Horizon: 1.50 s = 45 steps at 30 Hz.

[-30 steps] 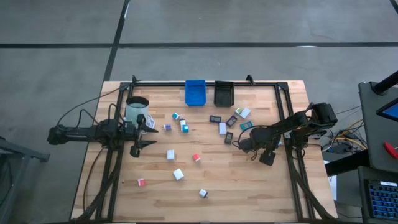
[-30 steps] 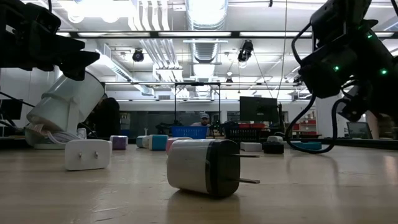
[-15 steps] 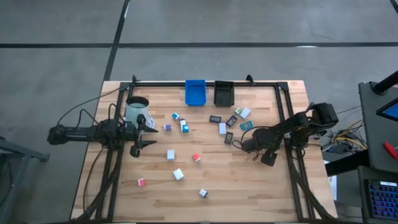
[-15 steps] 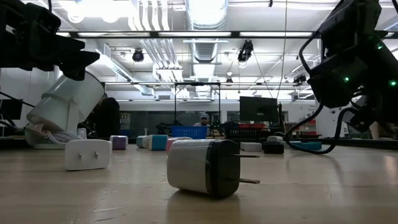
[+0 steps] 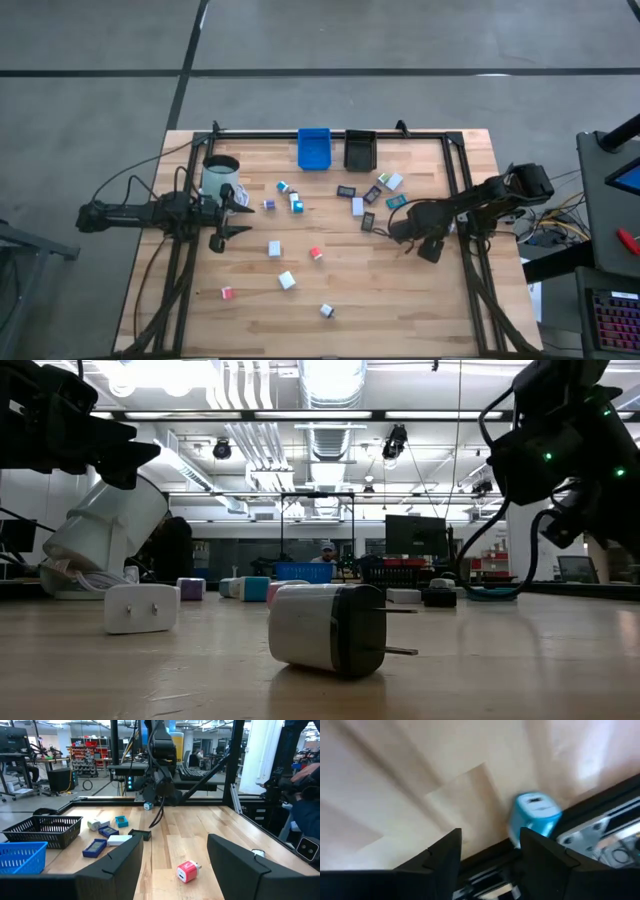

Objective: Pick & Place Office items
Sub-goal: Put the right small blue adapter into the blue basket

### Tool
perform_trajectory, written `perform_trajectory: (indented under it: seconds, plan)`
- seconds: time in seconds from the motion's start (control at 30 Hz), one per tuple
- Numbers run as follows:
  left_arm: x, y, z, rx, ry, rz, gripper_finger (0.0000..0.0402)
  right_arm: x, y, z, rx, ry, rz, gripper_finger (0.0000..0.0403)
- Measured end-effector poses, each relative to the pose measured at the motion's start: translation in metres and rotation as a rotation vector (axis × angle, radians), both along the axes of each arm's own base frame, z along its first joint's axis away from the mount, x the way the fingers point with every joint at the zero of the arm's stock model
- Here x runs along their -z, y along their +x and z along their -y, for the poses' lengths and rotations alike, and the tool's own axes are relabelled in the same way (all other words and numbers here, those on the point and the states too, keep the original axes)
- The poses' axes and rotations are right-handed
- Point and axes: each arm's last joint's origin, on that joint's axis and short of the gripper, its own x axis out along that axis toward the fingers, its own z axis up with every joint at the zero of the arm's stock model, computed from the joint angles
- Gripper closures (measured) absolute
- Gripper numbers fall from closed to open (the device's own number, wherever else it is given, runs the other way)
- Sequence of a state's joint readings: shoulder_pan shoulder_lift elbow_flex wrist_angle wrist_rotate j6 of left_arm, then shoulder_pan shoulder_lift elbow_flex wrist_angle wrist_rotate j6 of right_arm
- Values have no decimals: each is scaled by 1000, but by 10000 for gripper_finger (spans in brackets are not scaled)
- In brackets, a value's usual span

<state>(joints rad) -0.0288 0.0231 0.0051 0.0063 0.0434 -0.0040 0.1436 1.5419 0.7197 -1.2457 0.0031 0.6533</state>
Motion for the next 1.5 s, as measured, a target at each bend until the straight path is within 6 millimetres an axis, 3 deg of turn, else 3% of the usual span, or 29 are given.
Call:
perform_trajectory:
  seconds: [0.2,0.5,0.77,1.07,1.5]
  plan:
    - [0,0,0,0,0,0,174,-1,2,3,39,-75,-25,255]
    - [0,0,0,0,0,0,174,-28,5,4,247,-213,-114,320]
    - [0,0,0,0,0,0,174,-28,6,4,287,-233,-105,389]
    - [0,0,0,0,0,0,174,-18,-1,5,429,-336,-92,395]
    - [0,0,0,0,0,0,174,-4,-8,6,443,-363,-87,395]
